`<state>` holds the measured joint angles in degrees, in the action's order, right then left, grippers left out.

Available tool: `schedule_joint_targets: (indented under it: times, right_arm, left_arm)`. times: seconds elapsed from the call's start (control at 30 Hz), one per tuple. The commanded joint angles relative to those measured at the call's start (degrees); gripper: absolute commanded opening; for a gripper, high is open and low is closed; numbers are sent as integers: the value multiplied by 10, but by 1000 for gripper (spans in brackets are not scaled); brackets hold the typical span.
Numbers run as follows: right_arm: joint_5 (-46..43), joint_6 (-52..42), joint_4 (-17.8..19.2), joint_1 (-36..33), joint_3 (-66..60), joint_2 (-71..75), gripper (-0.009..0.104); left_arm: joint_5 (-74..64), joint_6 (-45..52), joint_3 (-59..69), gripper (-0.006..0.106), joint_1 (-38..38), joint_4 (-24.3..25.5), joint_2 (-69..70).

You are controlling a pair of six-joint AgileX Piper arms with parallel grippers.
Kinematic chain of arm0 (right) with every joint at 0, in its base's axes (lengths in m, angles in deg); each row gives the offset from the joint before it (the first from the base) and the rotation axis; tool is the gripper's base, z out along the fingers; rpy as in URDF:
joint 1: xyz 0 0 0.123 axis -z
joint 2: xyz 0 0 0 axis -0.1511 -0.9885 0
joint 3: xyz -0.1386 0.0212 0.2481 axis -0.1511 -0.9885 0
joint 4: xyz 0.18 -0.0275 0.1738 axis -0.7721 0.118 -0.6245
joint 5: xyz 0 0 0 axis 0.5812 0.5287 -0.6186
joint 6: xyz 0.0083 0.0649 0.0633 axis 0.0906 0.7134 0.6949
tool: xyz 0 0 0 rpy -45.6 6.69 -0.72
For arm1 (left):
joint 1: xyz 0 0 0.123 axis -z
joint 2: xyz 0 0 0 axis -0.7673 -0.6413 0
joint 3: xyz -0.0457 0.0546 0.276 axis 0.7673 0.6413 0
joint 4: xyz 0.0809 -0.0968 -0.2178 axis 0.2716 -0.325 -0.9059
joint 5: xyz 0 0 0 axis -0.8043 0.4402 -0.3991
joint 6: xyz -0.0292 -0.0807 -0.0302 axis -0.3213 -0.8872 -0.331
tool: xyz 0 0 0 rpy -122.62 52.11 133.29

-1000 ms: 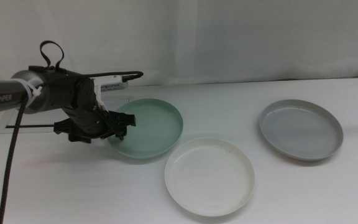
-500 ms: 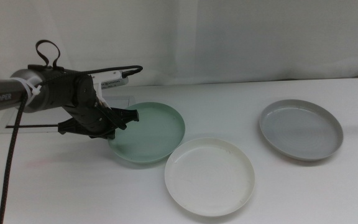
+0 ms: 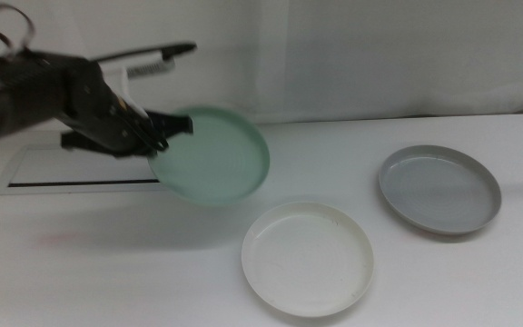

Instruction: Stack the three bowls on top of each other.

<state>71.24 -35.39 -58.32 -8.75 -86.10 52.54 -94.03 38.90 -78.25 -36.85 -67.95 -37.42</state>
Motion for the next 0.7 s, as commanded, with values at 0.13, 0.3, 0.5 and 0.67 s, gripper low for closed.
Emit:
schedule_joint_targets:
  times: [0.13,0.3,0.5,0.67]
  right_arm:
    - [-6,-4,4,-1,-23,18,103]
    - [-6,-4,4,-1,-23,18,103]
    - [-6,-4,4,-1,-23,18,103]
    - [-6,-4,4,-1,-23,18,103]
  left_arm:
    - [-34,32,2,-3,-1,-8,94]
    - [-68,99,3,-3,6,-77,140]
    - [-81,108,8,-3,77,-81,153]
    - [-52,95,42,-3,148,-72,149]
